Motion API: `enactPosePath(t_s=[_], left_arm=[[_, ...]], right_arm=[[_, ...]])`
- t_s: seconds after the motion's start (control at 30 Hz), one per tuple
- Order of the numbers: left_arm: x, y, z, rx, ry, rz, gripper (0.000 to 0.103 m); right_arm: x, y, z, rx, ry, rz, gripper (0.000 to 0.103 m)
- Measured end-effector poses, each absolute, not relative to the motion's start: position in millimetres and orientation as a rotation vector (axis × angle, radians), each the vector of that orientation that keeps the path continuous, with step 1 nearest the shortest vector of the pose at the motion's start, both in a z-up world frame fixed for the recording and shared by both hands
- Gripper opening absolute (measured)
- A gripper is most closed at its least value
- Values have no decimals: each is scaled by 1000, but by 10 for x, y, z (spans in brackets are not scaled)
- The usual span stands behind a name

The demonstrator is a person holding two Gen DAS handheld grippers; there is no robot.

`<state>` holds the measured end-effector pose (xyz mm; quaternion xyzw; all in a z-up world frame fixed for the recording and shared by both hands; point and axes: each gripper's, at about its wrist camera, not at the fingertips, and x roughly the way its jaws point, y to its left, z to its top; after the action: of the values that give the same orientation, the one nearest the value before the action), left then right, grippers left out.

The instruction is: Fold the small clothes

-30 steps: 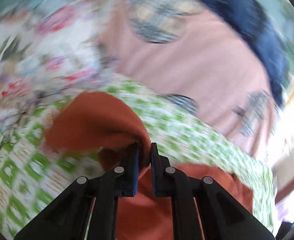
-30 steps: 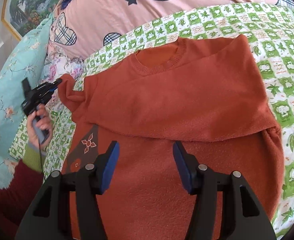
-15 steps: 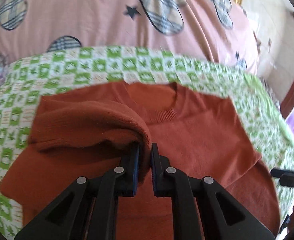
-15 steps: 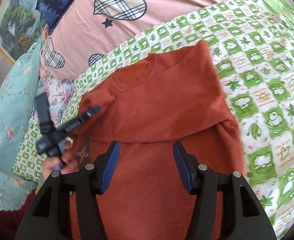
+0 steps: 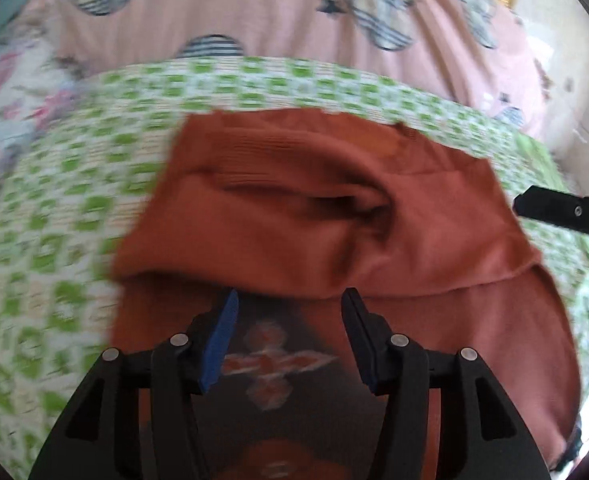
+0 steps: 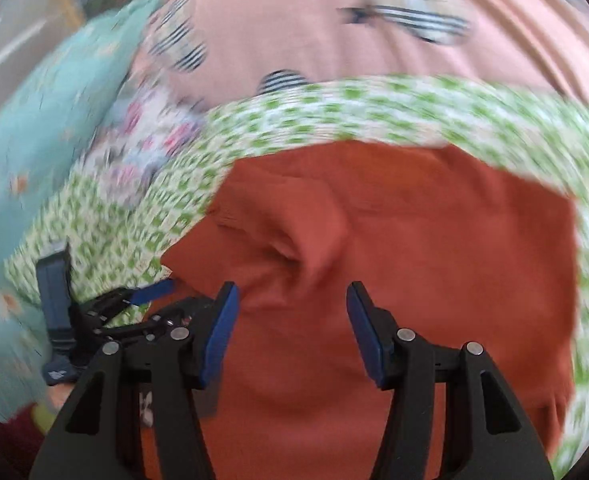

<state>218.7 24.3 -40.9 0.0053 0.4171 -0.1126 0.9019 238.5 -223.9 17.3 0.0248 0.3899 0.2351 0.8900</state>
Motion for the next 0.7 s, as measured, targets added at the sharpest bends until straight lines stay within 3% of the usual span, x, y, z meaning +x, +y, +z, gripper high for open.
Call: enactPosePath(t_s=[0.23, 0.4, 0.5, 0.53, 0.57, 0.7], left_arm=[[2498, 1117, -717, -124, 965, 6, 52], [2627, 1142, -703, -158, 933, 16, 53], [2747, 1078, -721, -173, 922, 20, 55], [2771, 1076, -725, -170, 921, 25, 55], [2800, 1066, -731, -165, 919, 29, 55], [2870, 1011, -748, -144, 904, 39, 57]], right_arm=[[2874, -1110, -142, -313, 741, 501, 57], [3232, -825, -480, -441, 800, 463, 55], [3323, -891, -573, -423, 835, 438, 36], [3311, -939, -553, -401, 832, 437, 14], [3281, -1039, -499, -348, 832, 444, 6], [3069, -1595, -126, -112, 762, 403, 6]])
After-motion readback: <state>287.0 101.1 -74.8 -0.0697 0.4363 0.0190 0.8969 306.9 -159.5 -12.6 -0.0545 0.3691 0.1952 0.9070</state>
